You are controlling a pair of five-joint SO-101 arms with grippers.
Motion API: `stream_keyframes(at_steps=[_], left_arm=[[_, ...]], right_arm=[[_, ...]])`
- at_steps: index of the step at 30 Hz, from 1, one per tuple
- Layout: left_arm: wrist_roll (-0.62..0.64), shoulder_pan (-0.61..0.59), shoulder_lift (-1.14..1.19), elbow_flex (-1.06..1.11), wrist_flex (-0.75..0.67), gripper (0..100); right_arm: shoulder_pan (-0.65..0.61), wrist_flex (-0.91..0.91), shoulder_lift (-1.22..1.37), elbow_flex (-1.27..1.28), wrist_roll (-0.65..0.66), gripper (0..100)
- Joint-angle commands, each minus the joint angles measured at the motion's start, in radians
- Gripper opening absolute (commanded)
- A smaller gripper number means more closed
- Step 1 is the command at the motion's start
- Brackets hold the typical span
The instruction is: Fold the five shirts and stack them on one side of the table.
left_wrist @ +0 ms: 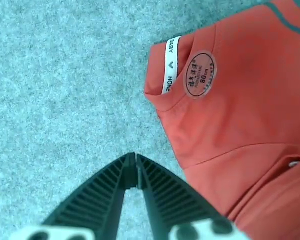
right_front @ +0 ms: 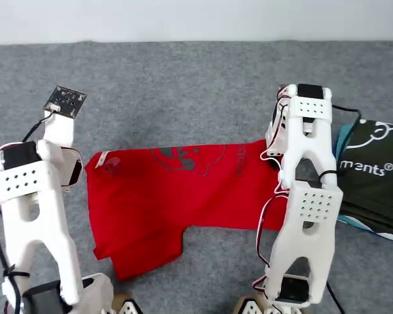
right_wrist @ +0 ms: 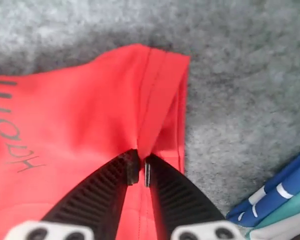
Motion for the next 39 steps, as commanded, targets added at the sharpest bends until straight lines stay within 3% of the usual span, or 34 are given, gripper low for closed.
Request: stream_keyframes(at_steps=[1,15,34,39], left_arm=[[0.005,-0.005,-0.037,-0.004,0.005,0],[0.005,-0.005,-0.037,-0.004,0.005,0],[0.002,-0.002,-0.040,-0.005,0.005,0],[0.003,0.015,-0.044,-0.024,0.006,0]], right_arm=[[-0.002,0.041,-0.002,-0.003,0.014,2.0],[-0.005,0.021,-0.027,-0.219,0.060,1.0],[0.074,-0.022,0.234,-0.482,0.124,1.6],[0.056,0.047,0.209,-0.500,0.124,14.1]])
